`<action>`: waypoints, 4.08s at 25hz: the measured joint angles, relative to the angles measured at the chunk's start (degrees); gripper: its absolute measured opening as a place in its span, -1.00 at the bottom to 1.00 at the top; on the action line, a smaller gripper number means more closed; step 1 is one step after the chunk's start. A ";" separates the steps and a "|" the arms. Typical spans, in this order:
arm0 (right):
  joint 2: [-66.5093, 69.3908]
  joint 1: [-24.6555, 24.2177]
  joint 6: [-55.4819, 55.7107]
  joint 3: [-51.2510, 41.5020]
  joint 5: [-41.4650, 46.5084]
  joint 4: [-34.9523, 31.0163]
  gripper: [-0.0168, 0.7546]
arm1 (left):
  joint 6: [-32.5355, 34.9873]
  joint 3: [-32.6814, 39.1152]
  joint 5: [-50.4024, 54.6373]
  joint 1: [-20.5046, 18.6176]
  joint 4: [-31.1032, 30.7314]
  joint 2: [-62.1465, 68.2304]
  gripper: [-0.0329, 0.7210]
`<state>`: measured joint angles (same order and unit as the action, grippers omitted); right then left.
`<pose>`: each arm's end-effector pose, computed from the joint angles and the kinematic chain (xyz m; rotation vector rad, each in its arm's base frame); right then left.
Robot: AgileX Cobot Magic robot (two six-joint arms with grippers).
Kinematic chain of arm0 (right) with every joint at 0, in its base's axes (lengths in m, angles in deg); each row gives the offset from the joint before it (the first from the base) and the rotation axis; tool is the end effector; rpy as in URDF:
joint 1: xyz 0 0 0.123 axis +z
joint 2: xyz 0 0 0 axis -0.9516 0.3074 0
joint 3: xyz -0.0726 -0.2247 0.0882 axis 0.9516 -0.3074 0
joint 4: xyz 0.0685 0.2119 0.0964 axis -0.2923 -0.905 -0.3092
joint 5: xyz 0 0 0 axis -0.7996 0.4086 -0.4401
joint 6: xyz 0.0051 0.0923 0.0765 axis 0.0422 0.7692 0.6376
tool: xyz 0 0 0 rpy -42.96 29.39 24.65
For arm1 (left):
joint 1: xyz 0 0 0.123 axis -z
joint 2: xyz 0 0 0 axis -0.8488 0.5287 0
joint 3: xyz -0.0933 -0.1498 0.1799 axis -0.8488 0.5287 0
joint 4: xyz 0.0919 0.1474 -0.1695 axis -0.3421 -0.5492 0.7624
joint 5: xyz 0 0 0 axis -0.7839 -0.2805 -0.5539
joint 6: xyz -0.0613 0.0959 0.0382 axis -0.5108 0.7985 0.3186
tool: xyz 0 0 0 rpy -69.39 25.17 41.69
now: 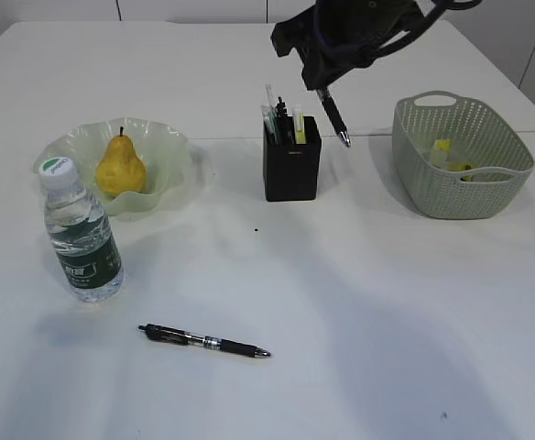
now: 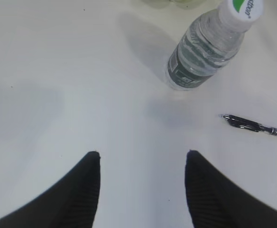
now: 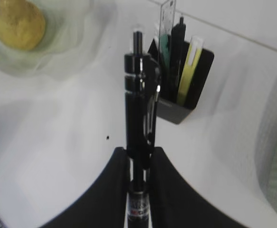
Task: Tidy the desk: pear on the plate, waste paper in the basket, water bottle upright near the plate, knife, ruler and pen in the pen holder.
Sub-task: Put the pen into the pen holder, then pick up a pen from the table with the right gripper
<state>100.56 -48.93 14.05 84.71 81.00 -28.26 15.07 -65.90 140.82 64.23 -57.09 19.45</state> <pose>0.4054 0.1747 0.2741 -0.5342 2.4596 0.1697 0.2029 -0.0249 0.2619 -0.1556 2.5381 -0.1672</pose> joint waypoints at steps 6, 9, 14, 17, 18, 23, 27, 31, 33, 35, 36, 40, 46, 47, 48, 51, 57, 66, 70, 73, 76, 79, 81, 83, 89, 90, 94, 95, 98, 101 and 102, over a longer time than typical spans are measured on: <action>-0.10 -0.27 -0.88 -6.55 -16.52 0.69 -0.76 | 0.00 0.00 0.22 0.00 0.07 0.00 0.15; -0.10 -1.10 -0.88 -9.96 -25.11 0.69 -0.76 | 0.00 0.00 0.28 0.00 0.07 0.00 0.15; 2.11 -3.08 -0.88 -12.23 -36.79 1.12 -0.76 | 0.00 0.00 0.28 0.00 0.07 0.00 0.15; 5.01 -3.71 -0.88 -12.23 -41.65 0.69 -0.76 | 0.00 0.00 0.28 0.00 0.07 0.00 0.15; 6.08 -3.71 -0.88 -12.23 -42.91 0.69 -0.76 | 0.00 0.00 0.28 0.00 0.07 0.00 0.15; 10.02 -3.71 -0.88 -12.46 -48.28 -0.16 -0.76 | 0.00 0.00 0.06 0.00 0.07 0.00 0.15; 10.93 -3.71 -0.89 -12.46 -52.04 -0.28 -0.76 | 0.00 0.00 -0.19 0.00 0.07 0.00 0.15; 11.58 -3.71 -0.99 -12.46 -55.25 -0.30 -0.76 | 0.00 0.00 -0.31 0.00 0.07 0.00 0.15; 12.54 -3.71 -0.99 -12.46 -56.49 -0.30 -0.76 | 0.00 0.00 -0.31 0.00 0.07 0.00 0.15; 13.63 -3.71 -0.99 -12.46 -58.19 -0.30 -0.76 | 0.00 0.00 -0.31 0.00 0.07 0.00 0.15; 14.16 -3.71 -0.99 -12.46 -58.90 -0.30 -0.76 | 0.00 0.00 -0.31 0.00 0.07 0.00 0.15; 15.56 -3.71 -0.99 -12.46 -61.37 -0.30 -0.76 | 0.00 0.00 -0.31 0.00 0.07 0.00 0.15; 17.15 -3.71 -0.99 -12.46 -62.33 -0.30 -0.76 | 0.00 0.00 -0.39 0.00 0.07 0.00 0.15; 17.42 -3.71 -0.99 -12.46 -62.17 -0.30 -0.76 | 0.00 0.00 -0.39 0.00 0.07 0.00 0.15; 17.69 -3.71 -0.99 -12.46 -61.73 -0.30 -0.76 | 0.00 0.00 -0.39 0.00 0.07 0.00 0.15; 17.97 -3.71 -0.99 -12.46 -59.91 -0.30 -0.76 | 0.00 0.00 -0.39 0.00 0.07 0.00 0.15; 17.97 -3.71 -0.99 -12.46 -54.81 -0.30 -0.76 | 0.00 0.00 -0.53 0.00 0.07 0.00 0.15; 17.97 -3.71 -0.99 -12.46 -53.48 -0.30 -0.73 | 0.00 0.00 -0.53 0.00 0.07 0.00 0.15; 17.97 -3.71 -0.99 -12.46 -53.44 -0.30 -0.56 | 0.00 0.00 -0.53 0.00 0.07 0.00 0.15; 17.97 -3.71 -0.99 -12.46 -54.65 -0.30 -0.33 | 0.00 0.00 -0.53 0.00 0.07 0.00 0.15; 17.97 -3.71 -0.99 -12.46 -56.82 -0.30 -0.21 | 0.00 0.00 -0.53 0.00 0.07 0.00 0.15; 17.97 -3.71 -0.99 -12.46 -58.02 -0.30 -0.17 | 0.00 0.00 -0.53 0.00 0.07 0.00 0.15; 17.12 -3.71 -0.99 -12.46 -58.02 -0.30 -0.17 | 0.00 0.00 -0.53 0.00 0.07 0.00 0.15; 15.61 -3.71 -0.99 -12.46 -57.67 -0.30 -0.16 | 0.00 0.00 -0.53 0.00 0.07 0.00 0.15; 7.85 -3.71 -0.99 -12.46 -46.55 -1.45 -0.16 | 0.00 0.00 -0.53 0.00 0.07 0.00 0.15; 6.19 -3.60 -0.99 -12.46 -43.41 -1.56 -0.16 | 0.00 0.00 -0.53 0.00 0.07 0.00 0.15; 0.33 -3.01 -0.99 -11.45 -29.28 -2.79 -0.16 | 0.00 0.00 -0.53 0.00 0.07 0.00 0.15; -0.70 -2.67 -0.99 -10.55 -25.73 -2.95 -0.16 | 0.00 0.00 -0.53 0.00 0.07 0.00 0.15; -2.28 -1.41 -1.19 -7.13 -13.88 -3.39 -0.16 | 0.00 0.00 -0.53 0.00 0.07 0.00 0.15; -2.29 0.57 -3.50 -3.80 -2.91 -3.87 -0.16 | 0.00 0.00 -0.58 0.00 0.07 0.00 0.15; -2.29 1.51 -4.37 -3.06 -0.55 -3.91 -0.16 | 0.00 0.00 -0.58 0.00 0.07 0.00 0.15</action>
<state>98.26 -47.42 9.68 81.64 80.45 -32.17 15.07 -65.90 140.24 64.23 -57.01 19.45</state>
